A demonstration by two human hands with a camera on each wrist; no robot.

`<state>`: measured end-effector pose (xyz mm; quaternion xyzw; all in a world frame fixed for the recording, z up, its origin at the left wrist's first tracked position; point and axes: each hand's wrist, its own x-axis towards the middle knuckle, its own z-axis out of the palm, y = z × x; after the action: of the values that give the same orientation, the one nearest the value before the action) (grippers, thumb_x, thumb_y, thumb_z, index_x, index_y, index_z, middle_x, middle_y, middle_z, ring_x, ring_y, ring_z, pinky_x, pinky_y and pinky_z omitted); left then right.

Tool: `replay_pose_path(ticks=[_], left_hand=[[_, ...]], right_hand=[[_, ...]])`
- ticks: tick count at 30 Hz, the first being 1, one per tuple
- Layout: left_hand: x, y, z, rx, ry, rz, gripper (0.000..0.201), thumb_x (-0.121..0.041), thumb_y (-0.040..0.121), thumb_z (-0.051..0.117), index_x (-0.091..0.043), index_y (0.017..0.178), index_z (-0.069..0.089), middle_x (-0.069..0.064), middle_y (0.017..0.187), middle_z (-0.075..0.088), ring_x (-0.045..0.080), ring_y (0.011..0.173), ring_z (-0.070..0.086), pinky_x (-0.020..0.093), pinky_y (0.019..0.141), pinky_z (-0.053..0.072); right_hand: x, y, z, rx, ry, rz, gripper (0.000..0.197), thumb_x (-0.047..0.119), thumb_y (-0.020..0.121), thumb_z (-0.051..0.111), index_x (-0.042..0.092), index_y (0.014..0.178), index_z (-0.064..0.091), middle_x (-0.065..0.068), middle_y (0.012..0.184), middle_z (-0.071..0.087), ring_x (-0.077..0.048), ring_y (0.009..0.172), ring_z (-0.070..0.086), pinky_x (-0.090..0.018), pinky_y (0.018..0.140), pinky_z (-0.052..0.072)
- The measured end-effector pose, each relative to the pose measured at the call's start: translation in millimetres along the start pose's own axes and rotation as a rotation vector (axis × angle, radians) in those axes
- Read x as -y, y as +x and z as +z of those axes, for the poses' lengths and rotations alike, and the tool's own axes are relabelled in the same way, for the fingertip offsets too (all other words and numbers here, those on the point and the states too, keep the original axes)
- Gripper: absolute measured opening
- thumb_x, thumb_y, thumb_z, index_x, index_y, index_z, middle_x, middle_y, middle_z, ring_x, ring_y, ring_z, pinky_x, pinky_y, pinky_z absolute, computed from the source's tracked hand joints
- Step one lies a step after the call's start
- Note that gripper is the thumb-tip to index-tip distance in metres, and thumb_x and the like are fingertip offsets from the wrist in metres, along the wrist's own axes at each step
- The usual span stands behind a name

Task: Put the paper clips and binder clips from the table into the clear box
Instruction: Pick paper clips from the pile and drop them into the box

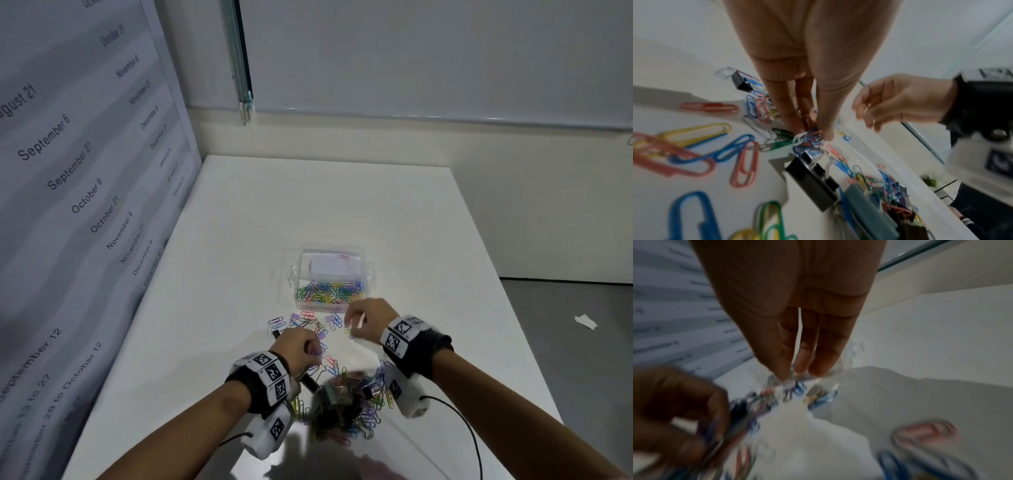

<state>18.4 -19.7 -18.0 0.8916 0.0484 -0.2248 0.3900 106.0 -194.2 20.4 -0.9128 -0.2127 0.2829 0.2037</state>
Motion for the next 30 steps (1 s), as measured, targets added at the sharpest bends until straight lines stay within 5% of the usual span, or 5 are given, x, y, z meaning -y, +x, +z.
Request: replay_pose_path(ticks=[6,13,18,26,30], left_hand=[[5.4,2.6,0.0,-0.051,-0.079,-0.025,0.028,-0.011,0.075,0.072,-0.030,0.063,0.056,-0.011,0.063,0.052,0.003,0.058,0.046,0.006,0.054,0.037],[1.6,4.1,-2.9,-0.135,-0.143,-0.010,0.016,-0.003,0.082,0.061,-0.009,0.093,0.072,-0.010,0.066,0.055,0.000,0.058,0.049,0.001,0.051,0.037],[-5.8,7.1,-15.2,-0.191,-0.203,-0.002,0.012,-0.009,0.085,0.063,-0.009,0.094,0.071,-0.002,0.074,0.059,0.003,0.064,0.054,0.002,0.054,0.041],[-29.9,46.9,-52.6,-0.342,-0.390,0.001,0.014,-0.003,0.087,0.058,-0.005,0.097,0.069,0.001,0.076,0.061,-0.002,0.053,0.057,0.007,0.055,0.048],[-36.8,62.5,-62.4,-0.311,-0.674,-0.107,0.019,0.005,0.091,0.049,0.005,0.105,0.062,0.005,0.074,0.053,0.012,0.058,0.057,0.011,0.050,0.054]], right_hand=[[-6.1,-11.1,48.1,0.248,-0.172,-0.041,0.065,0.039,0.065,0.079,0.023,0.120,0.049,-0.007,0.113,0.045,-0.023,0.102,0.050,-0.032,0.089,0.042],[15.3,-16.2,52.7,0.296,-0.175,-0.120,0.027,0.009,0.077,0.060,0.010,0.103,0.067,-0.004,0.096,0.060,-0.029,0.102,0.058,-0.029,0.082,0.043],[12.4,-12.4,41.9,0.216,-0.129,-0.037,0.019,0.005,0.072,0.062,0.008,0.088,0.071,-0.001,0.084,0.062,-0.015,0.083,0.055,-0.015,0.059,0.038],[28.7,11.2,-18.3,-0.074,0.031,-0.030,0.013,0.005,0.076,0.064,0.007,0.084,0.073,-0.009,0.090,0.075,-0.014,0.076,0.064,-0.020,0.074,0.050],[30.8,34.4,-38.1,-0.188,0.159,0.023,0.012,0.007,0.074,0.068,0.009,0.083,0.075,-0.009,0.090,0.074,-0.011,0.073,0.059,-0.008,0.058,0.041]])
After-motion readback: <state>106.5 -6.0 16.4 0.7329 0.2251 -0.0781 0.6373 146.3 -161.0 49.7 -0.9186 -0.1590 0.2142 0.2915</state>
